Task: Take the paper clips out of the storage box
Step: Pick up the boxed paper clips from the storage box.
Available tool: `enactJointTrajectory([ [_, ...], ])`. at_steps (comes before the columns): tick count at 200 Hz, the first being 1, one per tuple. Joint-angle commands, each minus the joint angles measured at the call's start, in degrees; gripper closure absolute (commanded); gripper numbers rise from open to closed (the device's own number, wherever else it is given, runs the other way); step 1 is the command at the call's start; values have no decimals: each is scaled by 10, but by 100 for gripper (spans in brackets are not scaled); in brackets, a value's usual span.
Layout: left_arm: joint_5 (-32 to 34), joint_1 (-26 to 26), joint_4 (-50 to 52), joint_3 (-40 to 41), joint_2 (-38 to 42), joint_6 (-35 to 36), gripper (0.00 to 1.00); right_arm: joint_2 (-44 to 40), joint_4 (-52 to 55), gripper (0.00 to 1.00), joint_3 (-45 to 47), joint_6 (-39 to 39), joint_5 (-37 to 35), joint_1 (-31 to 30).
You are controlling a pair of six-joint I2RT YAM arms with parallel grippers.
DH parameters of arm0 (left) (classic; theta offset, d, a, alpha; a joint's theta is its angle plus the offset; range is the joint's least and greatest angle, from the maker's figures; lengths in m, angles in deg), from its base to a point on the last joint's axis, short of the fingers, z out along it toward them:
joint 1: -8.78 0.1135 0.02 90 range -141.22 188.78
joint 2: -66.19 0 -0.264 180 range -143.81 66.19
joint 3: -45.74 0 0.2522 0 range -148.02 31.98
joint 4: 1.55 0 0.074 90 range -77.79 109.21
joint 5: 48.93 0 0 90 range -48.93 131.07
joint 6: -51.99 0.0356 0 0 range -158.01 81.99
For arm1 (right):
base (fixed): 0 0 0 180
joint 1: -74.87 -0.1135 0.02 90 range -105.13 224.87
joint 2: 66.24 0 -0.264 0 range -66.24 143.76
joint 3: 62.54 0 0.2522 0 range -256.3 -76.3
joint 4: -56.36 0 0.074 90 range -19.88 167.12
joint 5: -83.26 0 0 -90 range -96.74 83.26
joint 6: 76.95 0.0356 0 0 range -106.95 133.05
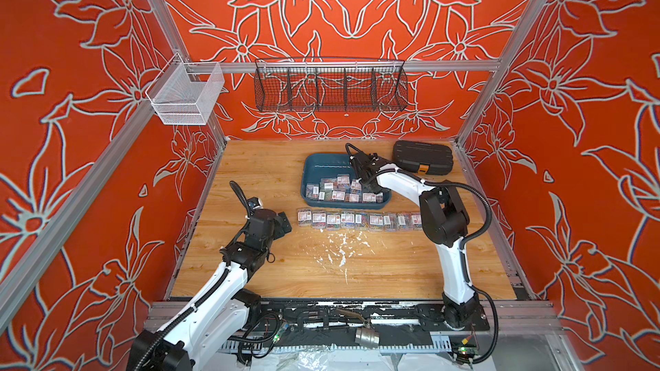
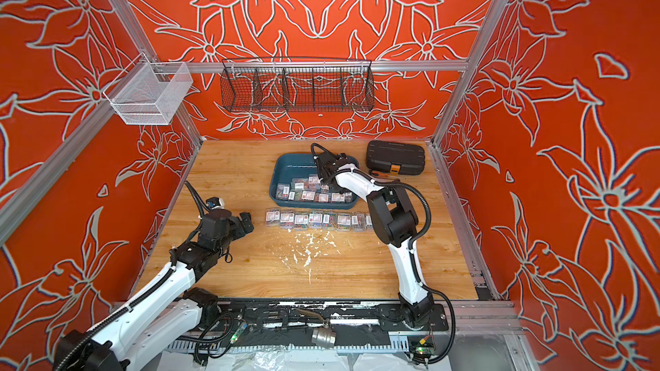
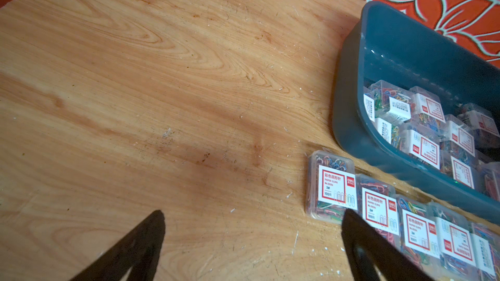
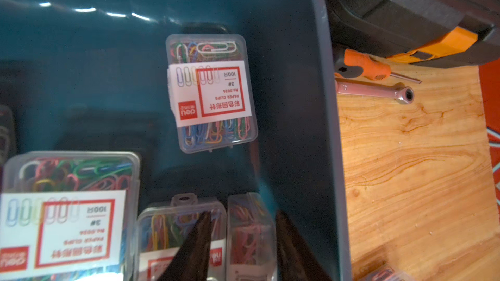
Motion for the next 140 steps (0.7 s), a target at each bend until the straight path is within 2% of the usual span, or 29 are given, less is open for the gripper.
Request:
enactJointTrajectory([
  [1, 4, 1, -5, 4, 4, -2, 1, 10, 25, 63, 6, 16, 5, 5],
  [39, 4, 1, -6, 5, 6, -2, 1, -8, 12, 73, 10, 27, 14, 9],
  [67, -10, 1, -7, 3, 12, 10, 2, -55, -7, 76, 35, 40, 20, 9],
  [91, -78, 1, -10, -14, 26, 34, 2, -105, -30, 80, 60, 49, 38, 8],
  [140, -280, -7, -60, -64, 32, 57, 1, -181, -56, 84, 91, 75, 48, -4],
])
